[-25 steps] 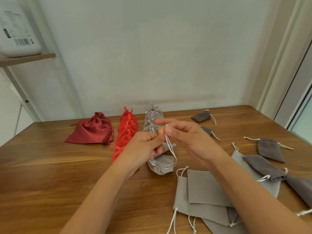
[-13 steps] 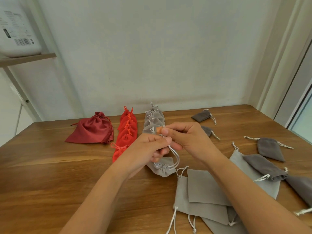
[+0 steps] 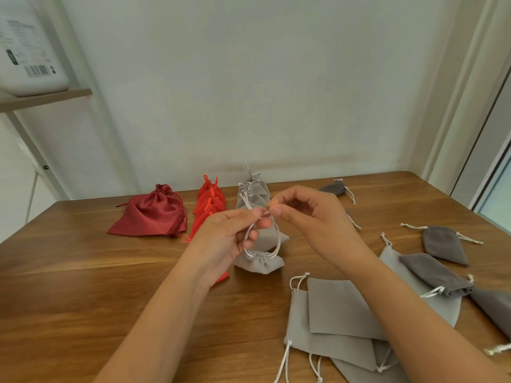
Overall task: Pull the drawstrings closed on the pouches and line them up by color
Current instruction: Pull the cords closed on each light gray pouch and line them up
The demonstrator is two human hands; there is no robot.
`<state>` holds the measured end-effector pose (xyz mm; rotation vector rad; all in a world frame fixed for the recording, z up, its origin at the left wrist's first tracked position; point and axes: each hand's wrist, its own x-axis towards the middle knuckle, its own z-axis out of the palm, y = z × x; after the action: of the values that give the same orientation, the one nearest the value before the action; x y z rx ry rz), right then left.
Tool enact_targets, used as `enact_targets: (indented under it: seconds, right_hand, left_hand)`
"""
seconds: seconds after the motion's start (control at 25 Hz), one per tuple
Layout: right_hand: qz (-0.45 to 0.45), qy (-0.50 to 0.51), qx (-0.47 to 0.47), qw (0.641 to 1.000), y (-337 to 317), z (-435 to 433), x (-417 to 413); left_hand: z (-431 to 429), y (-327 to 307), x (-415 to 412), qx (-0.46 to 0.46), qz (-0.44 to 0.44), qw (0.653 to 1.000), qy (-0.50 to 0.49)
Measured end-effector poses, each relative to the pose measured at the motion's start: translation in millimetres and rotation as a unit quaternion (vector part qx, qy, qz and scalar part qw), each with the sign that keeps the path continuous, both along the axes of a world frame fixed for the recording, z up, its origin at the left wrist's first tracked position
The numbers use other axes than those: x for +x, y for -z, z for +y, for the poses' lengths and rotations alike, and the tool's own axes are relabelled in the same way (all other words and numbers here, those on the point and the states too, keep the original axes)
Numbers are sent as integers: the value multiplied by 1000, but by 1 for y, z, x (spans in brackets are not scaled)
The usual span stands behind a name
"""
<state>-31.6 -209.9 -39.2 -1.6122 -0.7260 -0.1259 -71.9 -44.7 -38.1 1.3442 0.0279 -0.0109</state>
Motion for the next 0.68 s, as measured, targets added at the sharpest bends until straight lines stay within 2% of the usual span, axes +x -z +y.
enact_targets:
  seconds: [0.12,0.2,0.24,0.36,0.44,0.56,0.68]
  right_hand:
    - [26,-19,-72,997,4,0,3]
    - [40,-56,-133,989,9,2,5]
    - [44,-70,-133,988,10,4,5]
    - [102,-99,-44,989,7,1,8]
    - [147,-116,12,982,3,-2,8]
    - [154,-120,18,981,6,0,6]
    - [162,-75,-14,984,9,7,4]
  left_hand:
    - [4,-4,0,-81,2,997,12]
    - [5,-7,-4,-83,-5,996,37]
    - [5,-9,-6,-66,-12,997,50]
    - [7,-9,-6,15,-60,997,40]
    - [7,-6,-3,108,-124,986,-29]
    - [3,2,-2,258,-210,927,-171]
    - [-1,7,-4,315,-271,877,-239]
